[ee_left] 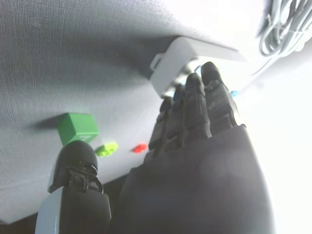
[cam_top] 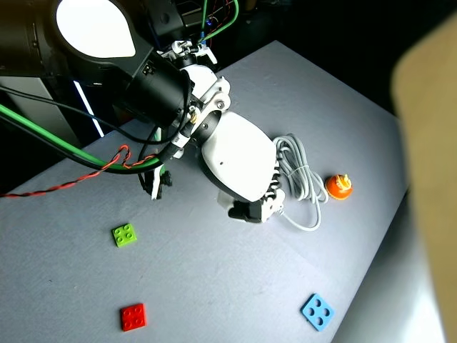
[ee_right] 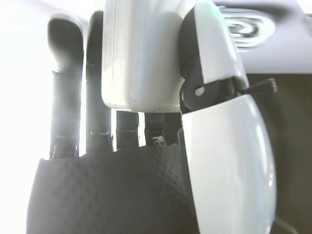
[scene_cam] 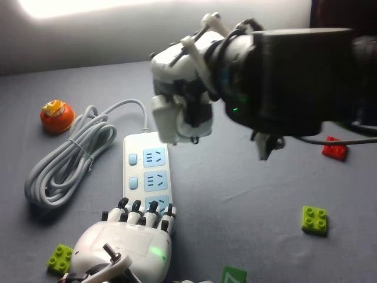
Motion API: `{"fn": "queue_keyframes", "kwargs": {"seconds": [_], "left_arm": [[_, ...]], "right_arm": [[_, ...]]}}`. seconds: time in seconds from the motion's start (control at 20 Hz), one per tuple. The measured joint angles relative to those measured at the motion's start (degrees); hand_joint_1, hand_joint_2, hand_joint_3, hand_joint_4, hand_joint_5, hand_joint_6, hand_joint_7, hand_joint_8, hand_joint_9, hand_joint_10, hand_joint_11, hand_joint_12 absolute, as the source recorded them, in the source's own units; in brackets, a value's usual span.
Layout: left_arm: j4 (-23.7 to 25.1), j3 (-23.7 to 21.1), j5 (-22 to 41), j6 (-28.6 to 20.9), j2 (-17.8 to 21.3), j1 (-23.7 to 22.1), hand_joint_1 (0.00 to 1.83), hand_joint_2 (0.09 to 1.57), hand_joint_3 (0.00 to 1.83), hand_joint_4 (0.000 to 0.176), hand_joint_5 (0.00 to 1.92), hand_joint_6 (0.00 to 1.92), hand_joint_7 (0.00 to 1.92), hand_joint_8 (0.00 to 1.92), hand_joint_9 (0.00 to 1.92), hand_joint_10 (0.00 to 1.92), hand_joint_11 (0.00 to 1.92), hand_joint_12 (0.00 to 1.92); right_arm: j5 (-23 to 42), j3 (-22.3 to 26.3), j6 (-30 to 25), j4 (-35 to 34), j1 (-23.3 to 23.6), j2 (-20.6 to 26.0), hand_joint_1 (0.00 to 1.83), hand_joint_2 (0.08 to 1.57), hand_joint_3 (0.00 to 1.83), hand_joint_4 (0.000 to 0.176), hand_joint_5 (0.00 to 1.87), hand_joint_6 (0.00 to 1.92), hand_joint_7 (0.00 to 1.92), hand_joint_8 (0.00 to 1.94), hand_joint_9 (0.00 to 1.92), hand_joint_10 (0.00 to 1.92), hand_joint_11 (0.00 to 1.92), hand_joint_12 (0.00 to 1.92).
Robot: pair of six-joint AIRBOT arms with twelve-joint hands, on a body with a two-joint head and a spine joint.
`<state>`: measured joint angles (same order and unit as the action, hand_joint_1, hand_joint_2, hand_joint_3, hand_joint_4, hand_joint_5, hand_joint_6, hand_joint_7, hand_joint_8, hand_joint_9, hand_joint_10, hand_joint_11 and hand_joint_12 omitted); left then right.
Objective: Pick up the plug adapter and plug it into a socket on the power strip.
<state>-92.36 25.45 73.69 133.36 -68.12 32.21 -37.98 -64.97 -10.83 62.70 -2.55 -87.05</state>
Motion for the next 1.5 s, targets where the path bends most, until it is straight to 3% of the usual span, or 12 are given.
{"fn": "queue_keyframes", "kwargs": {"seconds": [0.1, 0.3, 0.45, 0.65, 0.85, 0.95, 1.2, 1.5], "left_arm": [[0.0, 0.0, -0.1, 0.0, 0.0, 0.0, 0.08, 1.21, 0.00, 0.000, 0.04, 0.00, 0.10, 0.00, 0.07, 0.00, 0.00, 0.20], [0.0, -0.2, 0.0, 0.0, 0.0, 0.0, 0.09, 1.21, 0.00, 0.000, 0.05, 0.00, 0.11, 0.01, 0.08, 0.00, 0.00, 0.19], [0.0, -0.2, 0.2, 0.0, 0.0, 0.0, 0.06, 1.21, 0.00, 0.000, 0.05, 0.00, 0.10, 0.00, 0.07, 0.00, 0.00, 0.18], [-0.2, -0.2, 0.2, 0.0, 0.0, -0.4, 0.07, 1.21, 0.00, 0.000, 0.05, 0.00, 0.09, 0.00, 0.07, 0.00, 0.00, 0.21], [-0.2, -0.2, 0.2, 0.0, 0.1, -0.4, 0.09, 1.21, 0.00, 0.000, 0.05, 0.00, 0.09, 0.00, 0.08, 0.00, 0.00, 0.21], [-0.2, -0.2, 0.2, 0.0, 0.1, -0.4, 0.07, 1.21, 0.00, 0.000, 0.06, 0.00, 0.09, 0.00, 0.08, 0.00, 0.00, 0.24], [-0.2, -0.2, 0.2, 0.0, 0.1, -0.4, 0.10, 1.20, 0.00, 0.000, 0.08, 0.00, 0.12, 0.00, 0.10, 0.00, 0.00, 0.30], [-0.2, -0.3, 0.2, 0.0, 0.1, -0.4, 0.08, 1.21, 0.00, 0.000, 0.04, 0.00, 0.09, 0.00, 0.07, 0.00, 0.00, 0.21]], "right_arm": [[0.8, -2.6, -1.6, -0.7, -0.4, -2.8, 1.26, 1.14, 0.00, 0.000, 0.91, 0.88, 0.97, 1.25, 0.83, 1.23, 0.76, 1.54], [1.2, -5.2, -2.4, -0.4, -0.5, -3.9, 1.26, 1.14, 0.00, 0.000, 0.90, 0.90, 0.99, 1.21, 0.87, 1.18, 0.79, 1.50], [0.9, -7.3, -2.4, -0.1, -1.3, -4.9, 1.25, 1.15, 0.00, 0.000, 0.86, 0.96, 0.98, 1.22, 0.83, 1.18, 0.70, 1.57], [1.9, -9.6, -1.6, -0.4, -2.4, -6.3, 1.26, 1.13, 0.00, 0.000, 0.91, 0.88, 1.00, 1.20, 0.87, 1.17, 0.78, 1.50], [2.8, -9.8, -2.0, -0.1, -2.8, -6.4, 1.25, 1.15, 0.00, 0.000, 0.86, 0.97, 0.97, 1.25, 0.83, 1.25, 0.74, 1.59], [3.0, -10.0, -2.1, 0.0, -3.1, -6.7, 1.25, 1.15, 0.00, 0.000, 0.85, 0.98, 0.98, 1.23, 0.86, 1.22, 0.77, 1.55], [3.7, -10.2, -2.6, 1.3, -3.5, -7.5, 1.25, 1.15, 0.00, 0.000, 0.89, 0.92, 0.97, 1.24, 0.82, 1.21, 0.73, 1.56], [3.9, -10.3, -2.9, 1.3, -3.5, -7.6, 1.26, 1.14, 0.00, 0.000, 0.91, 0.89, 0.98, 1.23, 0.84, 1.18, 0.73, 1.54]]}}
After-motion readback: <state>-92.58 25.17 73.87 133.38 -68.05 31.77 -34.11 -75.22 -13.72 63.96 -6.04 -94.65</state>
